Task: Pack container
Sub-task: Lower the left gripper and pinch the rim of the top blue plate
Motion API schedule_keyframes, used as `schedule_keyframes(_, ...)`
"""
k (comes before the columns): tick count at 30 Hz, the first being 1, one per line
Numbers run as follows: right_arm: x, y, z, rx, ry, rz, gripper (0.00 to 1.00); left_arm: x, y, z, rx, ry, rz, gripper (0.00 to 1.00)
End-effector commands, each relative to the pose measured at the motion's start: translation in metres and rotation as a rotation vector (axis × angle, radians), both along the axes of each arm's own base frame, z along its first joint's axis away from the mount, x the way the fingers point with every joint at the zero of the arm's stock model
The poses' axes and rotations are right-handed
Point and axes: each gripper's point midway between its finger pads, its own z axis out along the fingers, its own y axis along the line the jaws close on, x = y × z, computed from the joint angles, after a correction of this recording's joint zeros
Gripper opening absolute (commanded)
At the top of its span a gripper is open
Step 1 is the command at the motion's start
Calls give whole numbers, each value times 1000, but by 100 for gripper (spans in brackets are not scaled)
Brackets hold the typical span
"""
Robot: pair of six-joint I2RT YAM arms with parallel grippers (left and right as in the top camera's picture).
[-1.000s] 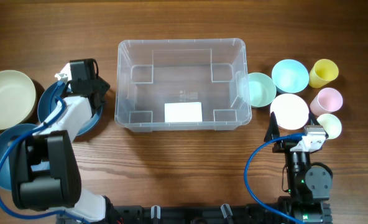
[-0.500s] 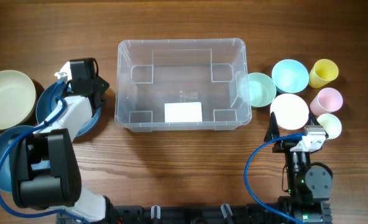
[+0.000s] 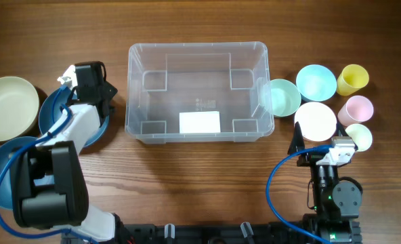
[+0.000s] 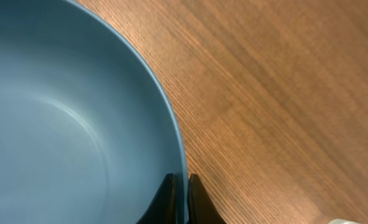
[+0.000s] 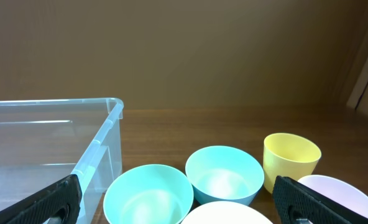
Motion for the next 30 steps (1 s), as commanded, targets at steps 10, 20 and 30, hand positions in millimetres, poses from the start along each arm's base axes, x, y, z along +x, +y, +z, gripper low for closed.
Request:
schedule_keyframes(10, 0, 1, 0, -10, -5, 10, 100, 7, -10, 78, -38, -190, -39, 4)
schedule_keyframes(20, 0, 1, 0, -10, -5, 10, 100, -2, -10, 91, -1, -180, -78, 4)
schedule_keyframes(30, 0, 1, 0, -10, -5, 10, 100, -11, 0, 31, 24, -5, -35, 4)
